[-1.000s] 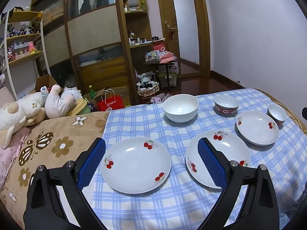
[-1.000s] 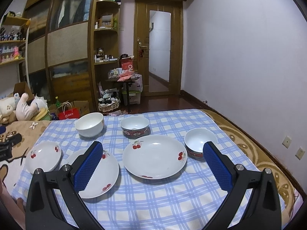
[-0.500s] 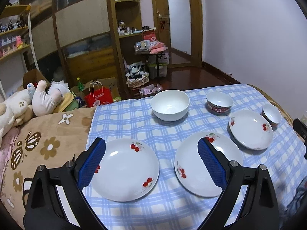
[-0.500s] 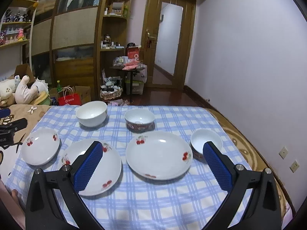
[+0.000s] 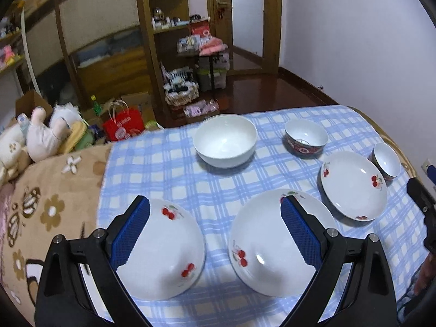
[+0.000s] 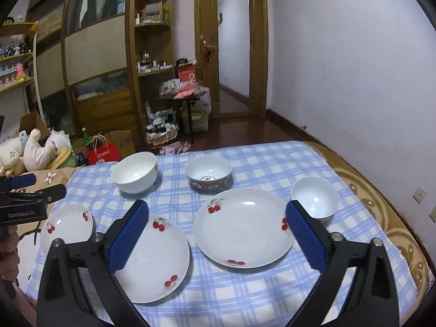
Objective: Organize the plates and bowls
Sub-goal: 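Move the left tool to one cherry plate's rim while the right tool approaches another plate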
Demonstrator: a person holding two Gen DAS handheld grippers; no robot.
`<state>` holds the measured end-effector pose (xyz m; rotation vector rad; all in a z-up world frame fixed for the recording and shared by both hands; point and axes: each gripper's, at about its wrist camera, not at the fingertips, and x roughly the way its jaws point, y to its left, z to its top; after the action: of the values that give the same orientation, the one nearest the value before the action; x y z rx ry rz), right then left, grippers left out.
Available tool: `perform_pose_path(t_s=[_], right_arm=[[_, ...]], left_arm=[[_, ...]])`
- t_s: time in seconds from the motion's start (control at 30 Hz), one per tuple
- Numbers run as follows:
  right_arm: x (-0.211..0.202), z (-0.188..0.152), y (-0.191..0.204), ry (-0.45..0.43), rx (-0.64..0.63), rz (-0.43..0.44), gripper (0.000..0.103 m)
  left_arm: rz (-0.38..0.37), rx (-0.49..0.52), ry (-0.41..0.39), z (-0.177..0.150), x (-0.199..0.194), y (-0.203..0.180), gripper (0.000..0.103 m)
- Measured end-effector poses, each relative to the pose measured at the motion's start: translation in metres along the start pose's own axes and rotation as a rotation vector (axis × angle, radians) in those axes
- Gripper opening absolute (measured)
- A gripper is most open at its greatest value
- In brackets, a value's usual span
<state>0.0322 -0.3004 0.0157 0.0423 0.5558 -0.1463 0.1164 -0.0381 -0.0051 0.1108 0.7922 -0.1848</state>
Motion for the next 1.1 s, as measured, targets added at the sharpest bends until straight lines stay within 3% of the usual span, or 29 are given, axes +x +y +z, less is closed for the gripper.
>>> perform_pose_path(t_s=[0.1, 0.2, 0.37, 0.9, 1.1], right_arm=[[0.009, -0.003, 0.005, 0.02, -0.01, 0.0, 0.102], [0.02, -0.005, 0.008, 0.055, 0.011, 0.011, 0.095], [0.041, -0.015, 0.013, 0.101, -0.018, -0.016, 0.095], [0.082, -0.039, 0.018, 0.222, -0.016, -0.073, 0.095], [0.089, -0.047, 0.025, 0.254, 0.002, -0.029, 0.095]], left_arm=[[0.006, -0.009, 0.006, -0.005, 0.009, 0.002, 0.096], [0.017, 0.003, 0.009, -0.009, 0.016, 0.001, 0.096], [0.028, 0.026, 0.042, -0.015, 0.036, 0.0, 0.096], [-0.043, 0.046, 0.234, -0.037, 0.088, -0.007, 0.096], [-0.079, 0.033, 0.273, -0.041, 0.095, -0.01, 0.096]])
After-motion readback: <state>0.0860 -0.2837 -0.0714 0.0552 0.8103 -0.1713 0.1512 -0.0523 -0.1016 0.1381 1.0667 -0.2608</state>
